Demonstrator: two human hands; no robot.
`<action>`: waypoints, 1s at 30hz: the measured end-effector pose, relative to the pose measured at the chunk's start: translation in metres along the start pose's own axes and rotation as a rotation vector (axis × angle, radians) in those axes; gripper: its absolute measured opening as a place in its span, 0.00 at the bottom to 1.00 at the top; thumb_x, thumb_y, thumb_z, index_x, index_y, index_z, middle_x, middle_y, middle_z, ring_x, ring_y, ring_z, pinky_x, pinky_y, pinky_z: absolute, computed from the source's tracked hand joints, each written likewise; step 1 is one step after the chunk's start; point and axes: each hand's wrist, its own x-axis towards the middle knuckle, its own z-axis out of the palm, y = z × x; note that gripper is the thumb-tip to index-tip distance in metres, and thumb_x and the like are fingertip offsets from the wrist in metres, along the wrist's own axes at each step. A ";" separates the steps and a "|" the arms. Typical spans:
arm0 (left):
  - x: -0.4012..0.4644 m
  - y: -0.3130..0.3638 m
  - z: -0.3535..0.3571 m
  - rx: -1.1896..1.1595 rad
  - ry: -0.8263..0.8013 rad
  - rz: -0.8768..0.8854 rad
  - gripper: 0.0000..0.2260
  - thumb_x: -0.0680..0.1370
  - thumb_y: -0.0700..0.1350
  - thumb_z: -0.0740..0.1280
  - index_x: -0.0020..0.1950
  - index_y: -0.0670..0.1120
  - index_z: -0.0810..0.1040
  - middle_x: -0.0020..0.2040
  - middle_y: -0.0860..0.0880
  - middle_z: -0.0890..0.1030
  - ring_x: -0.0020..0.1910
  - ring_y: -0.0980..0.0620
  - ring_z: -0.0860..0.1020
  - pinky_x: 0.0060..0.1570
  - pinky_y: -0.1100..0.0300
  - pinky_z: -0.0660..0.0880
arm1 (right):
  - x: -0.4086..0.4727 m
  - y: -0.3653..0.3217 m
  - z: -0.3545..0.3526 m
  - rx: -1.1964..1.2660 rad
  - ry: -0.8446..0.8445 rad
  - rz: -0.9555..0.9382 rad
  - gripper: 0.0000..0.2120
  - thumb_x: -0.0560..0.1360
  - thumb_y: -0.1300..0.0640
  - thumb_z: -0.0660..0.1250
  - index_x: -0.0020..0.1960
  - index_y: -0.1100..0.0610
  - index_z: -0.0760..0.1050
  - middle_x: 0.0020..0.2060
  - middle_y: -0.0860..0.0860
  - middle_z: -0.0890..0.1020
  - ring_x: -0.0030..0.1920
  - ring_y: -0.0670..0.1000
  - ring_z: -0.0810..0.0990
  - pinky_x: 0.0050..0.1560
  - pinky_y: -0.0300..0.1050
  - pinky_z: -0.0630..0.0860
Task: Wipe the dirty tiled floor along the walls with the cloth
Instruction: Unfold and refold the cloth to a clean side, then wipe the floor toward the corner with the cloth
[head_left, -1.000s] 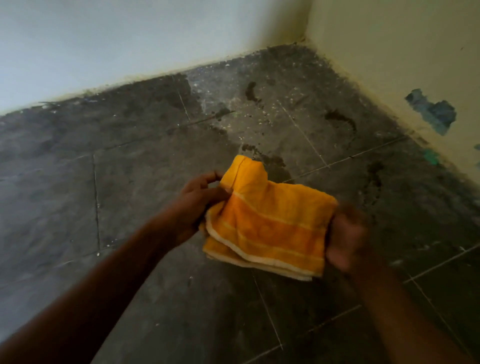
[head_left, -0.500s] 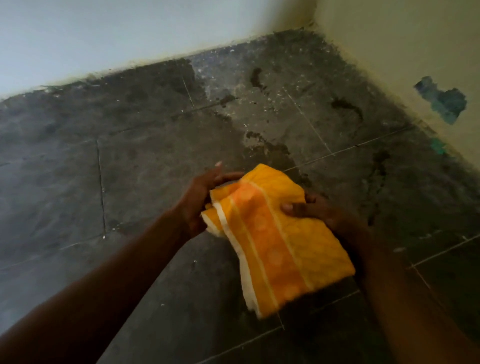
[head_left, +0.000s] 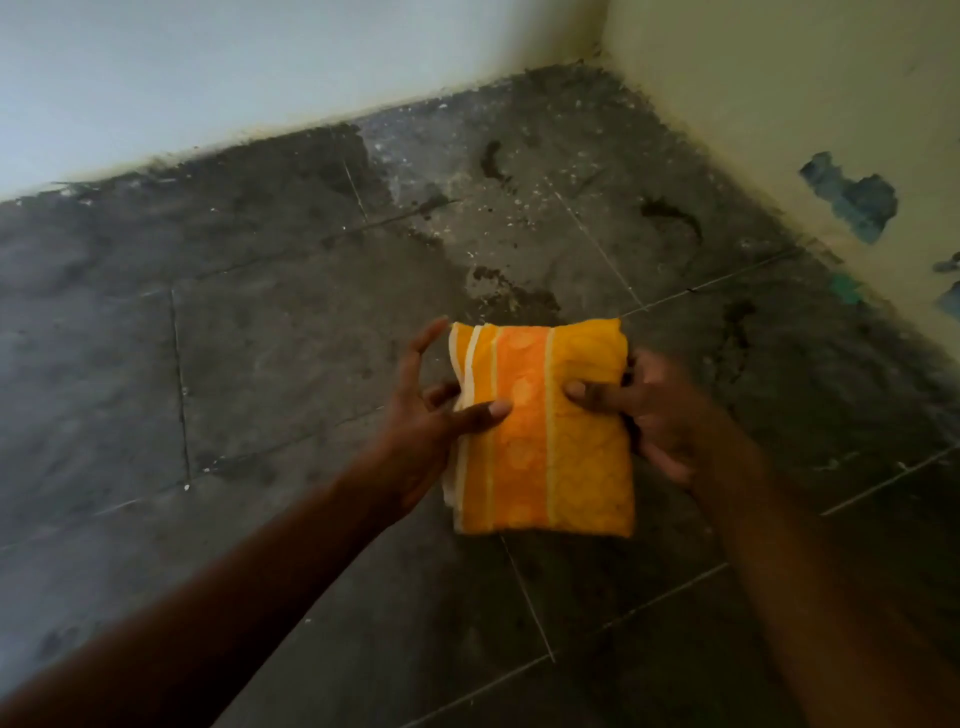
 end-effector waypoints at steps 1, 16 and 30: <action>-0.002 0.001 0.002 0.099 0.051 0.092 0.47 0.64 0.42 0.83 0.73 0.71 0.64 0.68 0.49 0.75 0.65 0.49 0.79 0.58 0.41 0.82 | 0.001 0.001 -0.001 -0.039 0.100 -0.012 0.49 0.44 0.47 0.88 0.63 0.49 0.75 0.58 0.57 0.85 0.57 0.59 0.85 0.55 0.60 0.84; -0.006 -0.006 0.005 1.105 0.288 0.699 0.13 0.71 0.53 0.81 0.53 0.54 0.84 0.68 0.49 0.66 0.65 0.47 0.68 0.61 0.50 0.69 | -0.009 0.006 0.008 -0.935 0.468 -0.563 0.17 0.67 0.56 0.81 0.55 0.53 0.86 0.47 0.52 0.75 0.50 0.58 0.78 0.51 0.52 0.77; -0.013 -0.034 0.103 0.701 -0.350 0.444 0.23 0.74 0.45 0.76 0.69 0.47 0.81 0.56 0.53 0.87 0.54 0.57 0.86 0.56 0.56 0.83 | -0.043 0.046 -0.007 0.511 0.608 -0.014 0.23 0.71 0.47 0.75 0.58 0.61 0.78 0.50 0.63 0.84 0.48 0.63 0.85 0.48 0.59 0.82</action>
